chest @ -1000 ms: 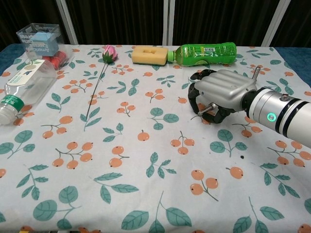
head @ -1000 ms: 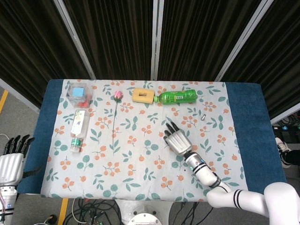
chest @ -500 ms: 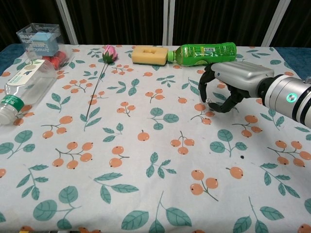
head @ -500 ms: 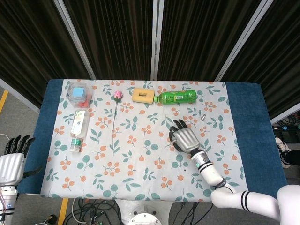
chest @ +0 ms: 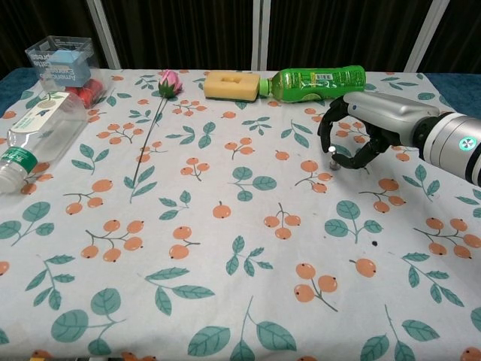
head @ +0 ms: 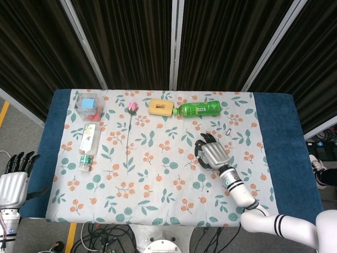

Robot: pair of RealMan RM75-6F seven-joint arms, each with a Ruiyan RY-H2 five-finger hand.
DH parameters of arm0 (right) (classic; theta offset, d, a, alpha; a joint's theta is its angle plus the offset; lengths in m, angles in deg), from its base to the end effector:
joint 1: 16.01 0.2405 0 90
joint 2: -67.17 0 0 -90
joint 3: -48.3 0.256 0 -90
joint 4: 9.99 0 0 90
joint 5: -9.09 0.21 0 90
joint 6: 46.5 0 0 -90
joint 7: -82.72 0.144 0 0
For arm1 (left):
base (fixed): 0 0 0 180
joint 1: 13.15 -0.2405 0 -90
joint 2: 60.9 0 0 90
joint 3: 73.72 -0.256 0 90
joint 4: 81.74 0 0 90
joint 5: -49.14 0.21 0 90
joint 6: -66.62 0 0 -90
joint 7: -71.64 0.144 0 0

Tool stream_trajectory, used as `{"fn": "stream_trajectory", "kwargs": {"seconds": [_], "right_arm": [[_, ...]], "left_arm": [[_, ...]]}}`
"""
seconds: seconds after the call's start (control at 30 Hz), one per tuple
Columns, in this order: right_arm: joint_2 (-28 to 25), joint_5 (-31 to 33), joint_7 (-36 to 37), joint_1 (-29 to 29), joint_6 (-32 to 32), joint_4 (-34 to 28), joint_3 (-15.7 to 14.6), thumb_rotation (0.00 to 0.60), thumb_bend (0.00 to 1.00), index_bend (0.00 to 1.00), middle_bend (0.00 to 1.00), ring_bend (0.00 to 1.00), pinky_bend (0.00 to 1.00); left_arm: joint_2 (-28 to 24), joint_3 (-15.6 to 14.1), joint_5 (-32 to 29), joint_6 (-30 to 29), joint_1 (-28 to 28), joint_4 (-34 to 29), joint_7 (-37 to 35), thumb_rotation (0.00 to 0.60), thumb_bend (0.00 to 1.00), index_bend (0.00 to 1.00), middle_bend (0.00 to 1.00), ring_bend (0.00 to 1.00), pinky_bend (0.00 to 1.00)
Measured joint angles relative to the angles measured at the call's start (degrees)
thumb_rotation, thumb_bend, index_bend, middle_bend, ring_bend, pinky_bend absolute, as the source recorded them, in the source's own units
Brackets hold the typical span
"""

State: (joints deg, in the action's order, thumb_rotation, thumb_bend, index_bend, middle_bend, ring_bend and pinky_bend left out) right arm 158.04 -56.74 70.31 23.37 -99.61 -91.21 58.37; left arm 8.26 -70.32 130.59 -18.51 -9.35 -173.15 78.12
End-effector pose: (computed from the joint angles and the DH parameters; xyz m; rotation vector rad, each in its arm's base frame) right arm -0.1684 -0.3367 -0.0277 1.8326 -1.0934 0.9462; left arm -0.3192 0.1764 0.1373 -1.3205 -0.9155 -0.8247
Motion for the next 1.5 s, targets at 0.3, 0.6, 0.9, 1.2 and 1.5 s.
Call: {"fn": "stream_trajectory", "kwargs": {"seconds": [0.3,0.6,0.9,1.2,1.5], "right_arm": [[-0.6,-0.3,1.7,-0.3,0.2,0.4,0.1,0.600,0.37,0.58,0.27,0.00,0.00],[-0.1,-0.2,0.9,0.3,0.4,1.0,0.0,0.600,0.37,0.56,0.27,0.00,0.00],[-0.3,0.1,0.2,0.3,0.4,0.8,-0.2,0.600,0.38,0.54,0.27,0.00,0.00],[-0.2,0.1,0.2,0.5,0.6,0.9,-0.2,0.600,0.38,0.51,0.27,0.00,0.00],[-0.5,0.2,0.0,0.5,0.6,0.4,-0.4,0.600,0.35,0.49,0.26,0.00,0.00]], "left_arm": [[-0.1,0.1,-0.1,0.2,0.2,-0.2,0.3,0.600,0.00,0.15,0.08,0.00,0.00],[-0.1,0.0,-0.2,0.1,0.0,-0.2,0.1,0.600,0.00,0.15,0.08,0.00,0.00],[0.1,0.0,-0.1,0.1,0.0,0.1,0.0,0.600,0.00,0.15,0.08,0.00,0.00],[0.1,0.0,-0.2,0.1,0.0,0.1,-0.1,0.600,0.00,0.15,0.08,0.00,0.00],[0.1,0.0,-0.2,0.3,0.0,0.2,0.0,0.600,0.00,0.15,0.08,0.00,0.00]]}}
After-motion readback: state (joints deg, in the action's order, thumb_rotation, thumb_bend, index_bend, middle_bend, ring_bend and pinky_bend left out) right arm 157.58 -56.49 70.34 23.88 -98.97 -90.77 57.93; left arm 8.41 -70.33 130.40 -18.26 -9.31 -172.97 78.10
